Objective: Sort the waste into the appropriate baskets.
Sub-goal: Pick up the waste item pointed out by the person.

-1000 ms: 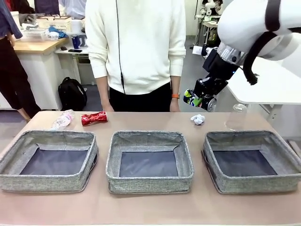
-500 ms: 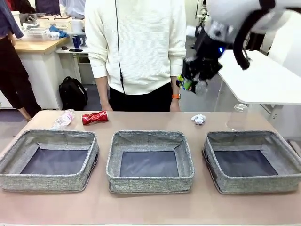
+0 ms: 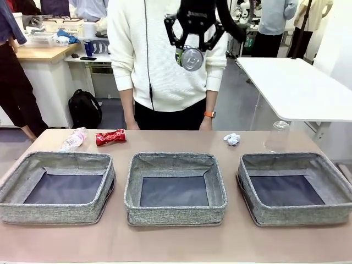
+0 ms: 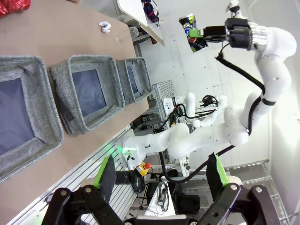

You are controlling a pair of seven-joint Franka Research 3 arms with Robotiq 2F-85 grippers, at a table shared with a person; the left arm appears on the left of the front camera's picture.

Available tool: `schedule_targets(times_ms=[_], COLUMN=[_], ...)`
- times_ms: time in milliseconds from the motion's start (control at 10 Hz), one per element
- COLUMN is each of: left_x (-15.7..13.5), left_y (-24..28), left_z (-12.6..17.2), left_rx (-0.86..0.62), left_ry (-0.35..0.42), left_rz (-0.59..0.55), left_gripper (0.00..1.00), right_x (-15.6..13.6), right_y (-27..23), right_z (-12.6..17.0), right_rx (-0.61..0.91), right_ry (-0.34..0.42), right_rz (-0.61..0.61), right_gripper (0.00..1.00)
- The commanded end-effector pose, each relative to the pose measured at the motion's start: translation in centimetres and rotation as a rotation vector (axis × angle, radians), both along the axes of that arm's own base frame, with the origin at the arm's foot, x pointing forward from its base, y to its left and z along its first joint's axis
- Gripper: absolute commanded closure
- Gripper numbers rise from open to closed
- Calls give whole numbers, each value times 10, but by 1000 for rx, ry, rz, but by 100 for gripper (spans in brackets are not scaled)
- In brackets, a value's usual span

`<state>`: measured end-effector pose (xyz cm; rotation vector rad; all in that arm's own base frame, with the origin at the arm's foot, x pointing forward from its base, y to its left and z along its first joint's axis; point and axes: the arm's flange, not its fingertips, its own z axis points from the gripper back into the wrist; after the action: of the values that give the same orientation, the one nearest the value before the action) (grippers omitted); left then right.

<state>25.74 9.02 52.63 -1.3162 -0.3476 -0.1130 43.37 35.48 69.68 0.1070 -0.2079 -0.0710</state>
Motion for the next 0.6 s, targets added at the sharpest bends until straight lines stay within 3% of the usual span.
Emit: schedule_targets(times_ms=[0, 500], left_x=[0, 0], left_y=[-1, -1], left_z=[2, 2], left_rx=[-13, -13], left_ry=[-26, -26], left_rz=[-6, -6], left_gripper=[0, 0], right_x=[14, 11], right_y=[26, 33], right_z=[29, 49], right_rx=[-69, -88], right_ry=[-7, -52], right_rz=[25, 12], right_gripper=[63, 63])
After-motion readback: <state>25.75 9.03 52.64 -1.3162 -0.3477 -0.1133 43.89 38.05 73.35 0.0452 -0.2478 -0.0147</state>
